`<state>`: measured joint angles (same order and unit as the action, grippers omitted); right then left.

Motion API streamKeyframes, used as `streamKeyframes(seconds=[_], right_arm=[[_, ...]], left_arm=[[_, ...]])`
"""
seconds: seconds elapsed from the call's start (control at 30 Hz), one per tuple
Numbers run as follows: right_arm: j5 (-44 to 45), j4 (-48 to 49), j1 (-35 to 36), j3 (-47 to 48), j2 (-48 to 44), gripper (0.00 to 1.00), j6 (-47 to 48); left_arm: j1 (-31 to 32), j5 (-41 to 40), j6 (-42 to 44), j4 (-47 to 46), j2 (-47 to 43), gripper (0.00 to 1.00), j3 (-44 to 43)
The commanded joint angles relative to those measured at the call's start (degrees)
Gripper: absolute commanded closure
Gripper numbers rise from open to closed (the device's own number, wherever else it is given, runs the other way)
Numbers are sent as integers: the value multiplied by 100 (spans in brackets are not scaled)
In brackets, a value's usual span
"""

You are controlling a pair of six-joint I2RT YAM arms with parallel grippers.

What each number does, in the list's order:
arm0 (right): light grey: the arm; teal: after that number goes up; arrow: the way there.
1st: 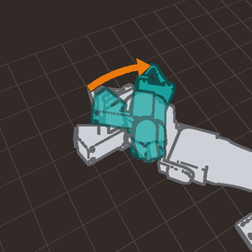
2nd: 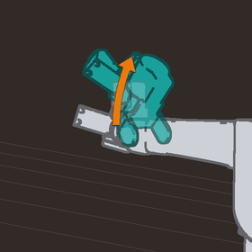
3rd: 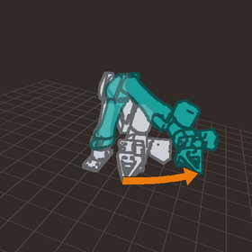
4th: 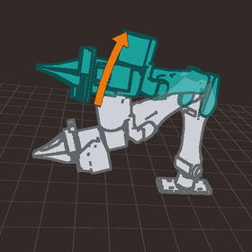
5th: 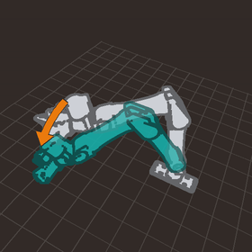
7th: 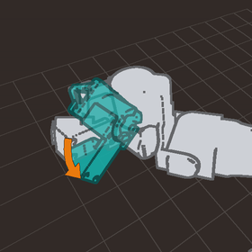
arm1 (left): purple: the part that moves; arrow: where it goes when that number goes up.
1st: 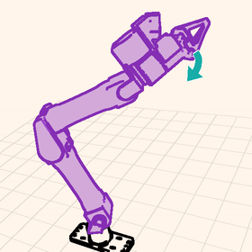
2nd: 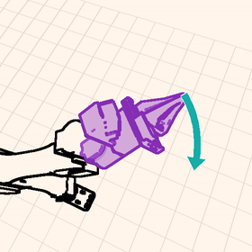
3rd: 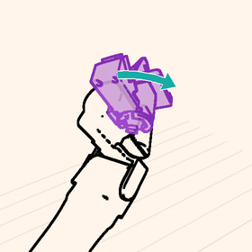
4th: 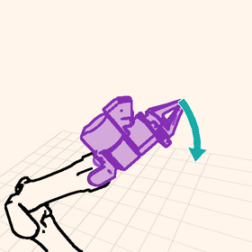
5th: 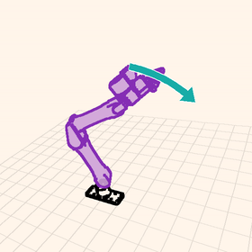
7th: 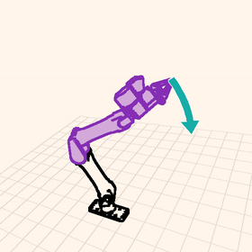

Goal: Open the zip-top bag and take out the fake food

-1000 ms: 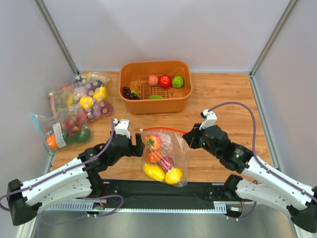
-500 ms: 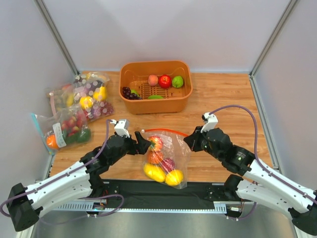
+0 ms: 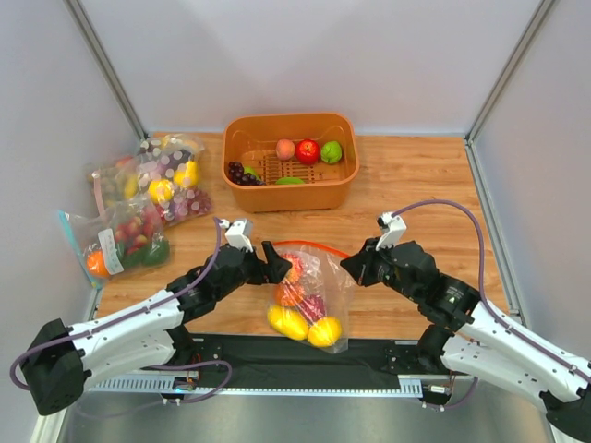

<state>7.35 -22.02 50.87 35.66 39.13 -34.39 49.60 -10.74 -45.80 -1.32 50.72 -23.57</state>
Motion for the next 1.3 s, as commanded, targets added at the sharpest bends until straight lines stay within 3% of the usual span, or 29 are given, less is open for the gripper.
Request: streamKeyframes(seconds=[0.0, 0.3, 0.47, 0.8, 1.17, 1.27], right_arm=[[-313, 251, 19, -112, -134, 100, 126], [-507, 251, 28, -296, -371, 100, 64], [-612, 295, 28, -340, -459, 100, 47], [-858, 251, 37, -613, -662, 100, -32], [-1078, 225, 37, -780, -732, 100, -77], [-1070, 207, 37, -789, -758, 100, -85]], left_arm=[[-74, 99, -201, -825, 52, 1, 98], [-135, 204, -315, -1362, 368, 4, 248], [-135, 362, -333, -1616, 720, 13, 213], [-135, 239, -298, -1757, 589, 51, 265], [-144, 661, 194, -1784, 588, 83, 248], [-135, 775, 335, -1836, 632, 99, 230]])
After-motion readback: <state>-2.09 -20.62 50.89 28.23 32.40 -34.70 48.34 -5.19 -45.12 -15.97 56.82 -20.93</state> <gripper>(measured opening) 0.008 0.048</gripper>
